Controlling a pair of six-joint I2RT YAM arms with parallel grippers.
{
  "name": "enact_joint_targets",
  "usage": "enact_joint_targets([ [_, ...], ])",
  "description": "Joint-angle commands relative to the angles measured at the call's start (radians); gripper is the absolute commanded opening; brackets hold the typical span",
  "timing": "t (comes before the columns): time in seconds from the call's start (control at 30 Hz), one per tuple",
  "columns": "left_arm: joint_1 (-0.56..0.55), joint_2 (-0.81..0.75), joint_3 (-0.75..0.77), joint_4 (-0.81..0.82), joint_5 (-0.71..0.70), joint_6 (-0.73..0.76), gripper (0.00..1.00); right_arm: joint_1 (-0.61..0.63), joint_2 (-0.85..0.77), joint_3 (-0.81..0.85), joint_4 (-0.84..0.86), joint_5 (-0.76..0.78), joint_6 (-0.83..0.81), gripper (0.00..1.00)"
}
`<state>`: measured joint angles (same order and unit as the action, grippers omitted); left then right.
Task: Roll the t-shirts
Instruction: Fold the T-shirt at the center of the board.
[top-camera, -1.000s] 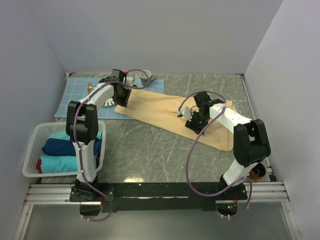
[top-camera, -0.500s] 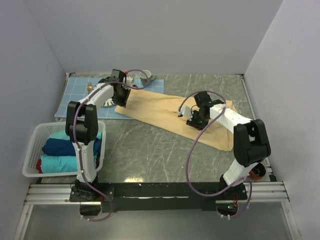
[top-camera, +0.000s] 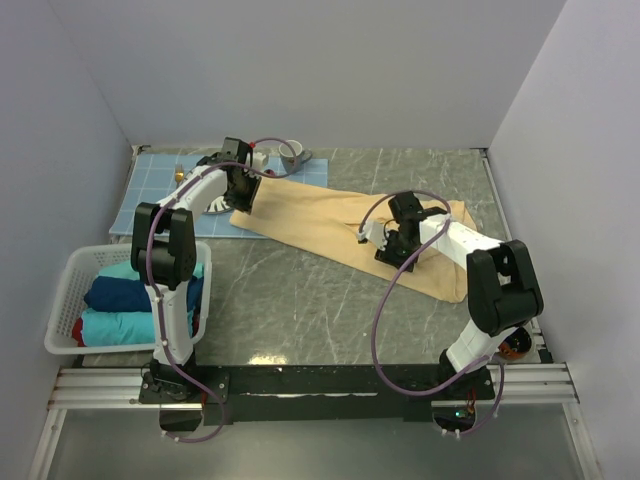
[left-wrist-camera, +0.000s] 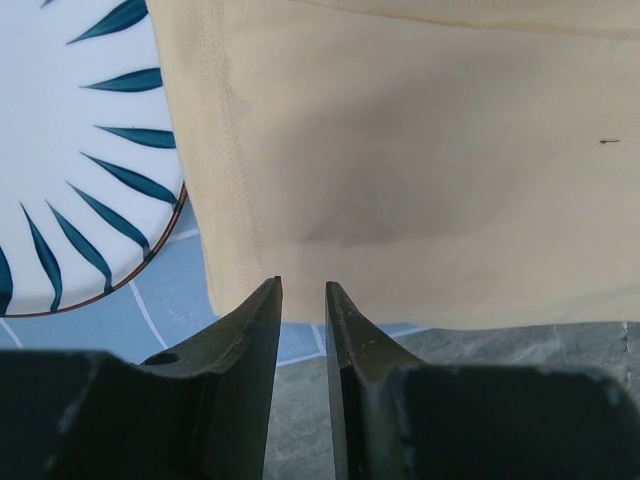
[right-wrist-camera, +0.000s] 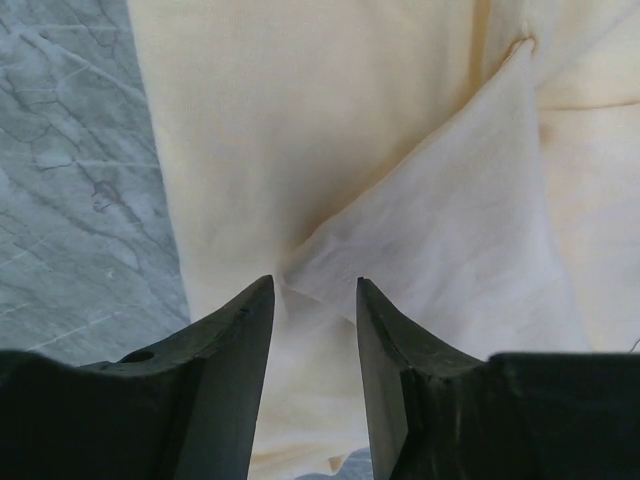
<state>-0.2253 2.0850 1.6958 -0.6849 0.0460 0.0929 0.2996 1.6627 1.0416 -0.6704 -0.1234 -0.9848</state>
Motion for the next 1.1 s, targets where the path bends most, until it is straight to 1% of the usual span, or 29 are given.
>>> enact_joint_targets([
  [0.0, -0.005, -0.016, 0.039, 0.012, -0.017, 0.01, 0.3, 0.013, 0.0, 0.024, 0.029, 0.019, 0.012, 0.4],
  [0.13, -0.006, -0.016, 0.039, 0.015, -0.023, 0.013, 0.3, 0.013, 0.015, 0.031, 0.028, 0.022, 0.011, 0.36],
  [0.17, -0.005, -0.016, 0.038, 0.015, -0.023, 0.013, 0.3, 0.015, 0.014, 0.028, 0.029, 0.022, 0.009, 0.34],
  [0.2, -0.005, -0.014, 0.038, 0.013, -0.024, 0.011, 0.3, 0.013, 0.014, 0.028, 0.028, 0.022, 0.011, 0.3],
  [0.23, -0.005, -0.013, 0.039, 0.015, -0.023, 0.011, 0.3, 0.015, 0.017, 0.028, 0.025, 0.022, 0.011, 0.29],
  [0.37, -0.005, -0.006, 0.044, 0.015, -0.023, 0.011, 0.3, 0.013, 0.014, 0.02, 0.028, 0.025, 0.018, 0.28],
  [0.4, -0.006, -0.006, 0.047, 0.015, -0.024, 0.011, 0.3, 0.015, 0.015, 0.018, 0.028, 0.027, 0.023, 0.2],
  [0.53, -0.005, 0.0, 0.056, 0.013, -0.023, 0.011, 0.3, 0.013, 0.009, 0.023, 0.035, 0.047, 0.04, 0.08],
  [0.57, -0.005, -0.002, 0.057, 0.013, -0.023, 0.011, 0.3, 0.012, 0.003, 0.029, 0.037, 0.054, 0.041, 0.03],
  [0.6, -0.005, 0.0, 0.057, 0.013, -0.024, 0.011, 0.3, 0.009, -0.001, 0.034, 0.04, 0.063, 0.049, 0.0],
  [0.8, -0.006, 0.007, 0.067, 0.016, -0.015, 0.007, 0.3, -0.043, -0.024, 0.132, 0.008, 0.084, 0.046, 0.0],
  [0.9, -0.005, 0.014, 0.076, 0.016, -0.009, 0.004, 0.3, -0.065, 0.003, 0.199, -0.004, 0.09, 0.051, 0.0],
  [1.07, -0.005, 0.018, 0.091, 0.015, -0.008, 0.005, 0.3, -0.099, 0.097, 0.306, 0.023, 0.12, 0.052, 0.0],
])
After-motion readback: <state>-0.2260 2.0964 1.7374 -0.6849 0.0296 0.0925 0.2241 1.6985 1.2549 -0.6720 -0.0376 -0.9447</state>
